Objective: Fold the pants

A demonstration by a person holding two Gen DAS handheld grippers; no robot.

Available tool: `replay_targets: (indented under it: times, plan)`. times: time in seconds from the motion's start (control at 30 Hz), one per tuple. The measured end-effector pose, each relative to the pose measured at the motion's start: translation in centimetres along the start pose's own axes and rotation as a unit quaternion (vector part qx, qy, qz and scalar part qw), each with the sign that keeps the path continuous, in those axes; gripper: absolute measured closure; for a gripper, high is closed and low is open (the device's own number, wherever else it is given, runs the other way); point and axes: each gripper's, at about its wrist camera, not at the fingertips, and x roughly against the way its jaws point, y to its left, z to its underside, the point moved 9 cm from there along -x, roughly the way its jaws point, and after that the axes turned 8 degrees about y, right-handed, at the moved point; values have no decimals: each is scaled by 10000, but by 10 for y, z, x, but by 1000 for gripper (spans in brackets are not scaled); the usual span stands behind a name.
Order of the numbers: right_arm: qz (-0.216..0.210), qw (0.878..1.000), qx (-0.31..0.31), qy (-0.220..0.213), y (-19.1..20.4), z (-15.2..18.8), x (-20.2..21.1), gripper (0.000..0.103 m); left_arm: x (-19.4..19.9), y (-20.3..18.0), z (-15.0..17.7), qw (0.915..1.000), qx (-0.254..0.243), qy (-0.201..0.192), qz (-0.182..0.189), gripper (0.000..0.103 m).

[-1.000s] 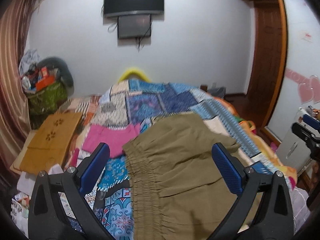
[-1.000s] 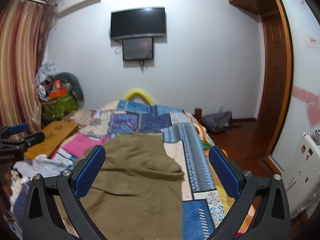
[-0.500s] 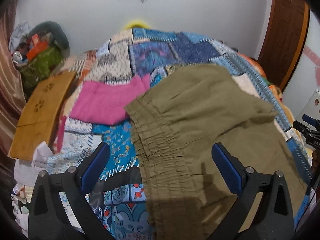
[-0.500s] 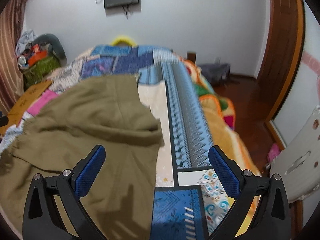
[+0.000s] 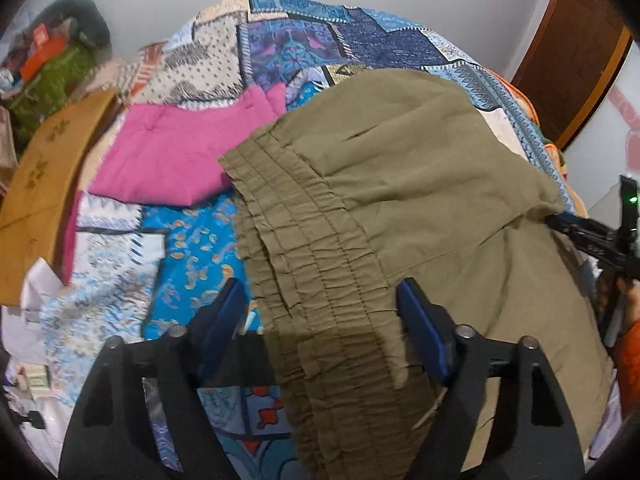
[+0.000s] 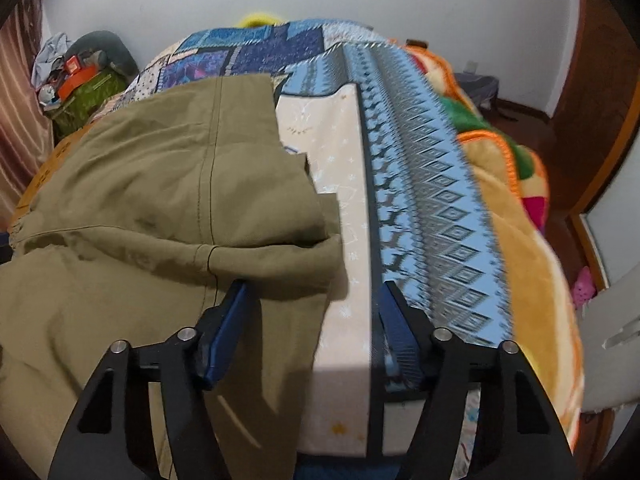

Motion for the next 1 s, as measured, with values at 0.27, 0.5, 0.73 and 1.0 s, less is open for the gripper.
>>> replay_targets:
  times: [0.27,0.5,0.73,1.0]
  plan:
    - [2,10000,73,41,6,2,-7,87,1,-11,-3,9992,-359,-54,-195,48]
    - [94,9997,118,212,2,7,-5,98,2,-2,-3,9978,-425,-105,-496,49]
    - [-37,9990,86,433,-4,16,-2,103,1,3,-2,9997,-234,-7,-56,47]
    - [-288,9992,-198,210,-10,3,32,56,33,10,-20,9990,-212,-318,-218,40]
